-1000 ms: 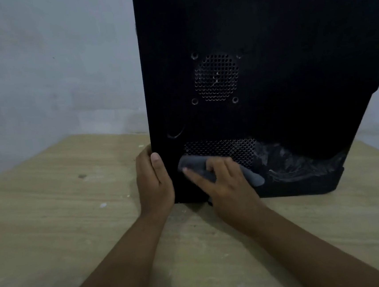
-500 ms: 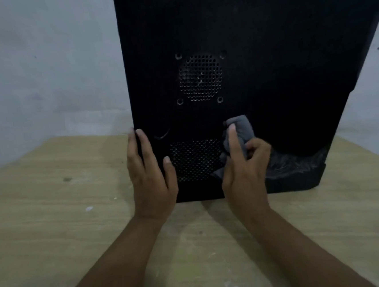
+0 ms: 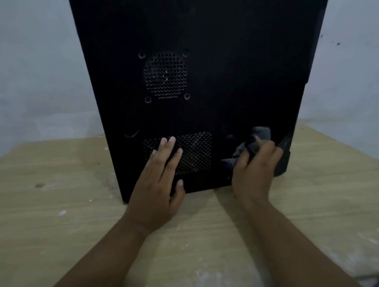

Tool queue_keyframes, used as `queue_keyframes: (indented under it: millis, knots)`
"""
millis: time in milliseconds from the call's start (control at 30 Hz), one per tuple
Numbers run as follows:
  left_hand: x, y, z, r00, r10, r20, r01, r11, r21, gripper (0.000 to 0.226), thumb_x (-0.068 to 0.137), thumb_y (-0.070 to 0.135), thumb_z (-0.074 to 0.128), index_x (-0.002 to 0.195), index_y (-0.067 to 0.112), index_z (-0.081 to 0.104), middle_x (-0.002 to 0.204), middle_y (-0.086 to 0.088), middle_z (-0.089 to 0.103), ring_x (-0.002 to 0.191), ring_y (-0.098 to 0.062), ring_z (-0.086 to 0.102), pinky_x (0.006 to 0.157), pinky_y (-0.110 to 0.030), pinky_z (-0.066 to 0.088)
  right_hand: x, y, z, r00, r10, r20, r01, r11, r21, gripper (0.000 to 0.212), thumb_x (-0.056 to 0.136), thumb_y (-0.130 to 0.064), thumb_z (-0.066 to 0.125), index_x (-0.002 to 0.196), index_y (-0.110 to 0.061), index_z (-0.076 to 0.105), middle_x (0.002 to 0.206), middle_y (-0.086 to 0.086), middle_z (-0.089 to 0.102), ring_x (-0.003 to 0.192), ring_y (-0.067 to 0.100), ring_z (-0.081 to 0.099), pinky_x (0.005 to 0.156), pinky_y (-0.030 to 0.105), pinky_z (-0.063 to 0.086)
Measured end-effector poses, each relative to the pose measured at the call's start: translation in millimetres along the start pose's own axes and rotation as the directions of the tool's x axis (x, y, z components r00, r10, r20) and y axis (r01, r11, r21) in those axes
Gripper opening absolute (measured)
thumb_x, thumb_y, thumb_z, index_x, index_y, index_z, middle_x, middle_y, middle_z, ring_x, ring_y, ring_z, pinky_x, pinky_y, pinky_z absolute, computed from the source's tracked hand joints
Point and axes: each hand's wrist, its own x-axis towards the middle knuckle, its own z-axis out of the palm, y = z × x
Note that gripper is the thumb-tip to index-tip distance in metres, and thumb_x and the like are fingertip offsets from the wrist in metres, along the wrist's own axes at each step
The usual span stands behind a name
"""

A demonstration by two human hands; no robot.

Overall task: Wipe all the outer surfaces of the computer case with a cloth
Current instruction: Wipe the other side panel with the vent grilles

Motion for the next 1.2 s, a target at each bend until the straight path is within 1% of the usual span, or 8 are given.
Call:
queue_keyframes:
  millis: [133, 267, 400, 500, 667, 833, 1000, 1200]
  knots:
    - [1, 8, 8, 0.995, 0.060, 0.084, -0.060, 0.998, 0.006, 0.064, 0.090, 0.009, 0.062, 0.149, -0.004, 0.039, 0.163, -0.017, 0.025, 0.154, -0.027, 0.017, 0.124, -0.045, 0.022, 1, 9, -3, 0.999, 0.044, 0.008, -0.043, 0.998, -0.042, 0.019, 0.096, -0.004, 0.050, 0.114, -0.001, 0.048, 0.118, 0.017, 0.038, 0.086, 0.025, 0.047, 0.073, 0.024, 0.038]
    - [1, 8, 10, 0.988, 0.071, 0.138, -0.077, 0.996, 0.036, 0.065, 0.091, 0.014, 0.058, 0.150, -0.002, 0.038, 0.164, -0.015, 0.023, 0.155, -0.026, 0.016, 0.125, -0.043, 0.020, -9, 2, 7, 0.981, -0.177, 0.076, 0.181, 0.983, -0.039, 0.027, 0.093, -0.006, 0.054, 0.120, -0.007, 0.054, 0.113, 0.011, 0.039, 0.090, 0.023, 0.050, 0.078, 0.037, 0.051]
    - [-1, 6, 9, 0.984, 0.063, 0.169, -0.073, 0.996, 0.057, 0.063, 0.093, 0.018, 0.054, 0.150, -0.003, 0.038, 0.165, -0.015, 0.022, 0.155, -0.026, 0.013, 0.125, -0.042, 0.018, -20, -7, 15, 0.830, -0.476, 0.290, 0.489, 0.872, 0.028, 0.039, 0.094, -0.014, 0.043, 0.130, -0.009, 0.057, 0.109, 0.012, 0.044, 0.087, 0.023, 0.051, 0.071, 0.035, 0.052]
    - [-2, 5, 9, 0.983, 0.058, 0.174, -0.068, 0.996, 0.055, 0.062, 0.093, 0.020, 0.050, 0.150, -0.003, 0.038, 0.165, -0.014, 0.021, 0.155, -0.026, 0.014, 0.125, -0.043, 0.020, -17, -9, 12, 0.800, -0.514, 0.311, 0.539, 0.843, 0.006, 0.038, 0.094, -0.014, 0.044, 0.130, -0.011, 0.059, 0.110, 0.010, 0.044, 0.087, 0.019, 0.050, 0.068, 0.028, 0.052]
    - [0, 5, 9, 0.987, 0.067, 0.143, -0.071, 0.997, 0.025, 0.060, 0.093, 0.018, 0.049, 0.148, -0.003, 0.041, 0.164, -0.014, 0.024, 0.154, -0.027, 0.019, 0.124, -0.045, 0.023, 7, 0, 0, 0.994, -0.111, -0.012, 0.112, 0.990, 0.088, 0.031, 0.094, -0.006, 0.054, 0.123, -0.014, 0.057, 0.116, 0.002, 0.039, 0.092, 0.007, 0.045, 0.082, 0.008, 0.034]
    - [0, 6, 11, 0.989, 0.065, 0.130, -0.068, 0.997, 0.021, 0.058, 0.094, 0.019, 0.048, 0.147, -0.003, 0.042, 0.163, -0.014, 0.025, 0.154, -0.027, 0.020, 0.124, -0.045, 0.022, 28, 19, -11, 0.932, 0.319, -0.170, -0.290, 0.940, 0.178, 0.036, 0.098, -0.009, 0.053, 0.131, -0.001, 0.043, 0.128, 0.013, 0.040, 0.103, 0.014, 0.044, 0.079, 0.007, 0.031]
    - [0, 5, 11, 0.990, 0.062, 0.129, -0.067, 0.997, 0.035, 0.058, 0.093, 0.018, 0.049, 0.147, -0.003, 0.043, 0.163, -0.014, 0.026, 0.154, -0.028, 0.020, 0.123, -0.047, 0.024, 8, 6, -2, 0.998, 0.037, -0.058, -0.031, 0.994, 0.104, 0.039, 0.094, -0.005, 0.058, 0.130, 0.000, 0.046, 0.123, 0.012, 0.041, 0.099, -0.003, 0.035, 0.086, -0.006, 0.026]
    - [-1, 5, 11, 0.989, 0.071, 0.126, -0.077, 0.996, 0.041, 0.058, 0.092, 0.017, 0.049, 0.146, -0.002, 0.044, 0.164, -0.013, 0.024, 0.154, -0.028, 0.020, 0.125, -0.043, 0.021, 0, -3, 5, 0.963, -0.264, 0.044, 0.257, 0.957, 0.134, 0.045, 0.093, -0.004, 0.057, 0.136, -0.010, 0.051, 0.122, 0.007, 0.041, 0.104, 0.012, 0.050, 0.092, 0.012, 0.041]
